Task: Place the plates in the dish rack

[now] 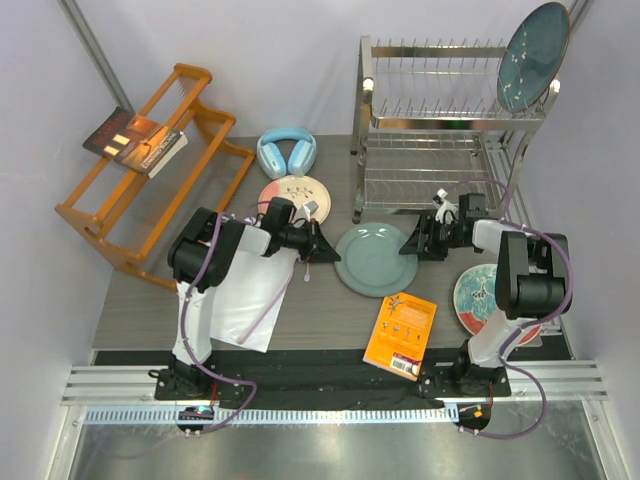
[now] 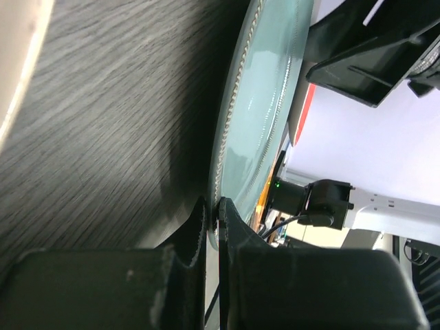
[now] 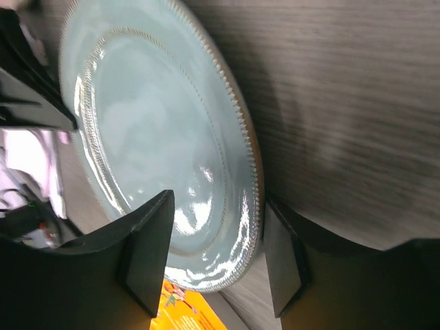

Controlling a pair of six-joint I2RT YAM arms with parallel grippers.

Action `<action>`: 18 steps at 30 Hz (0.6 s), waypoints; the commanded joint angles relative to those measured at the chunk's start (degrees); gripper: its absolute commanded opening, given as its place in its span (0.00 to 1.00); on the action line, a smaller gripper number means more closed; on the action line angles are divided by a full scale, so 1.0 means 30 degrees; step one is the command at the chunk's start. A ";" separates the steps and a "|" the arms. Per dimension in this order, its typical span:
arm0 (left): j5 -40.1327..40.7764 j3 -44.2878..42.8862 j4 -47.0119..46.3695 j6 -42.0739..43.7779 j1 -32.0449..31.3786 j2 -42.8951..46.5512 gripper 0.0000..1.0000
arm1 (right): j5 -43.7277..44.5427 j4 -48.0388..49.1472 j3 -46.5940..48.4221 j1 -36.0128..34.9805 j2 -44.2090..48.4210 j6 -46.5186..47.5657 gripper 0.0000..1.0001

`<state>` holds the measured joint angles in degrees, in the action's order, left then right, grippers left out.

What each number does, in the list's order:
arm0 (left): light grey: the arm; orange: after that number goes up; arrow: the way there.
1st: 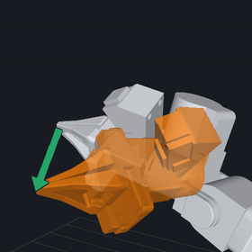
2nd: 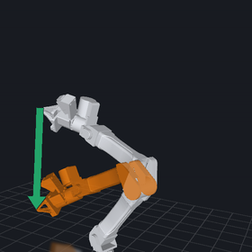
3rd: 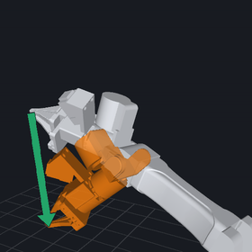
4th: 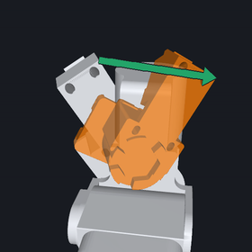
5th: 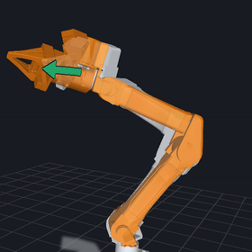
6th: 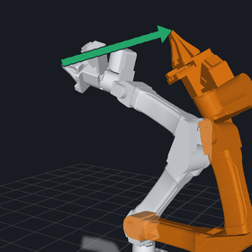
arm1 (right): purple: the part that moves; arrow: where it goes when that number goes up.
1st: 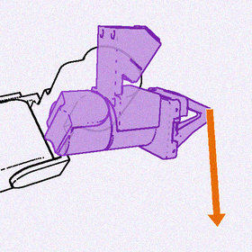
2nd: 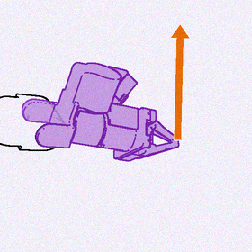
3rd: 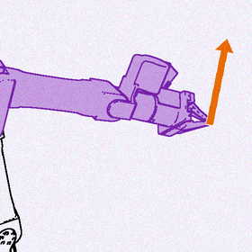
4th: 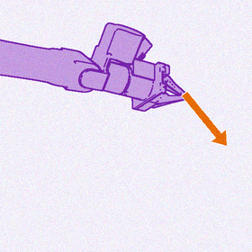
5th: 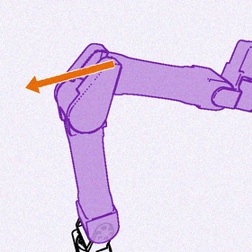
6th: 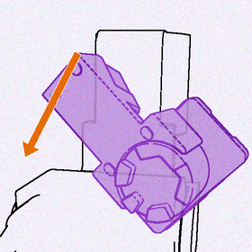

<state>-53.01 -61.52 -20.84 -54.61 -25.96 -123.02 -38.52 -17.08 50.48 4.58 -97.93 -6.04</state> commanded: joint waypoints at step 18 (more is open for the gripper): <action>-0.0260 -0.1172 0.2315 0.3699 -0.0958 -0.2382 0.00 | -0.6438 -0.1249 -0.1094 -0.0120 -0.1577 0.1663 0.21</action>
<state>-60.07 -65.39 -19.66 -49.78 -26.11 -127.44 -56.05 -18.02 46.68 5.50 -103.77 -3.22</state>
